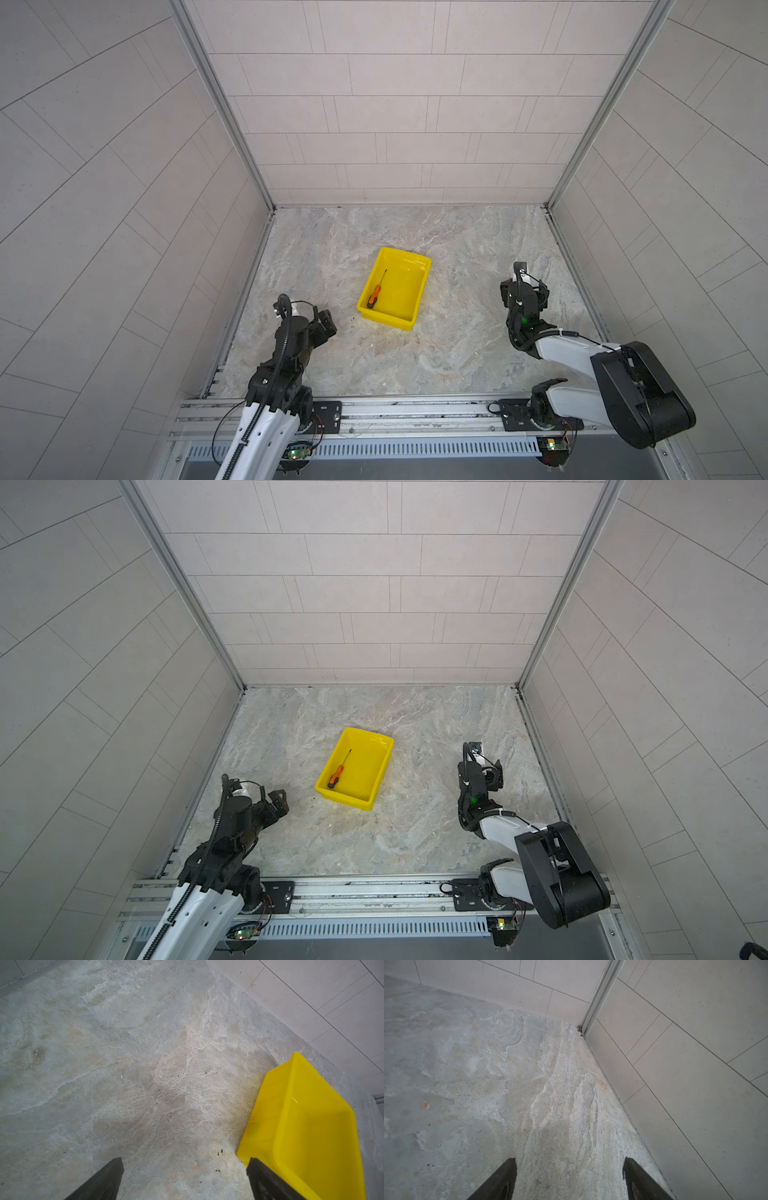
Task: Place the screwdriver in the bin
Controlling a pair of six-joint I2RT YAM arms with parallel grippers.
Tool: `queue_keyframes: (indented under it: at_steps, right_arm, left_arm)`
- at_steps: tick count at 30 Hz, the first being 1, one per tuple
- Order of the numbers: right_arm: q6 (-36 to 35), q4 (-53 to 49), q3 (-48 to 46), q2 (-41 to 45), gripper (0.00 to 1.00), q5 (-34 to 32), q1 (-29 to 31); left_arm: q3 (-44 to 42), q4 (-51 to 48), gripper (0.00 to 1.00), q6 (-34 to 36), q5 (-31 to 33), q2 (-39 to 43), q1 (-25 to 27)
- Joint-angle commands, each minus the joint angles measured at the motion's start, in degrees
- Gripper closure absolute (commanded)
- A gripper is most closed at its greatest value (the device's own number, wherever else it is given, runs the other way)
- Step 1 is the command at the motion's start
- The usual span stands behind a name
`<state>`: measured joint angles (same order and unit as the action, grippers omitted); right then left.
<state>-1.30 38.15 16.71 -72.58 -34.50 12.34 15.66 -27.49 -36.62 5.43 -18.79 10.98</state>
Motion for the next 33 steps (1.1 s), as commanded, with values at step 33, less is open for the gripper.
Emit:
queue_keyframes:
  at_steps: [33]
  right_arm:
    - [2.2,22.0,2.7,-18.7,0.01,10.5,-5.9]
  left_arm:
    - [0.2,4.8,0.0,-3.7,7.2,-10.2,-0.2]
